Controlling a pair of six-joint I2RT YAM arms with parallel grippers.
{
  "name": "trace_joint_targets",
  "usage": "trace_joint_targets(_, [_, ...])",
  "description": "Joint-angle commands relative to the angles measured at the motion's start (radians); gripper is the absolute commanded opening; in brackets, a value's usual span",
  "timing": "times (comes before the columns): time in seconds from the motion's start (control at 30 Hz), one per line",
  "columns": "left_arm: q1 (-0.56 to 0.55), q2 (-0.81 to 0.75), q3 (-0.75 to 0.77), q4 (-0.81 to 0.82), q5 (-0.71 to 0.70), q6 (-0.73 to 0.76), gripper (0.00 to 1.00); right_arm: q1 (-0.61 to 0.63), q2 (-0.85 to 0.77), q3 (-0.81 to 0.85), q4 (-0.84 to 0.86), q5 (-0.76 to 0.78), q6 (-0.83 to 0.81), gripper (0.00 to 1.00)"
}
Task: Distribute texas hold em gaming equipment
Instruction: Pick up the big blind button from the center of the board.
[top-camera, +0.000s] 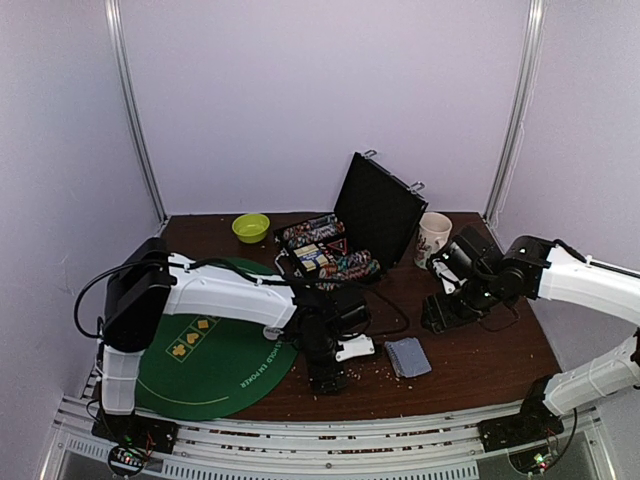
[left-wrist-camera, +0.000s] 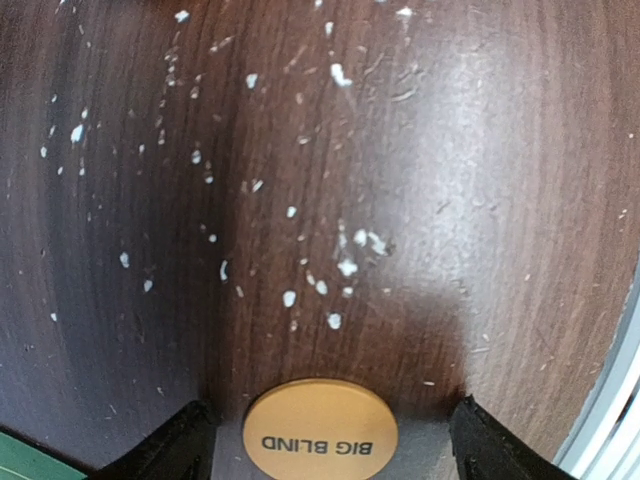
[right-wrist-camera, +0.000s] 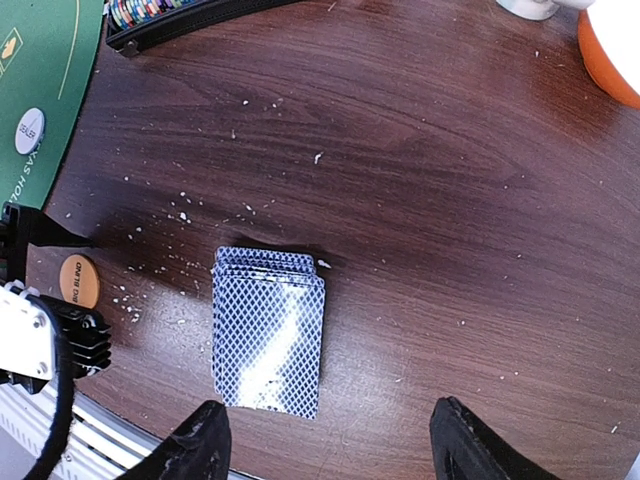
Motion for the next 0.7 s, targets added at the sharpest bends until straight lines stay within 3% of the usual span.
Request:
trace_joint_targets(0.0, [0.008,0.034,0.025,-0.043,-0.050,-0.004,0.84,-0.004,0.003,-0.013,-0.001,-0.011,-0.015,0.71])
trace_joint_targets(0.37, [0.014,0.018,-0.025,-0.059,-0.046,-0.003,0.58,-0.005,0.008,-0.021,0.016,-0.038,-0.020,0.71])
trace_joint_targets(0.67, [0.016,-0.014,-0.025,-0.043,-0.060,-0.002,0.50,-0.004,0.006,-0.016,0.017,-0.047,-0.023,0.71])
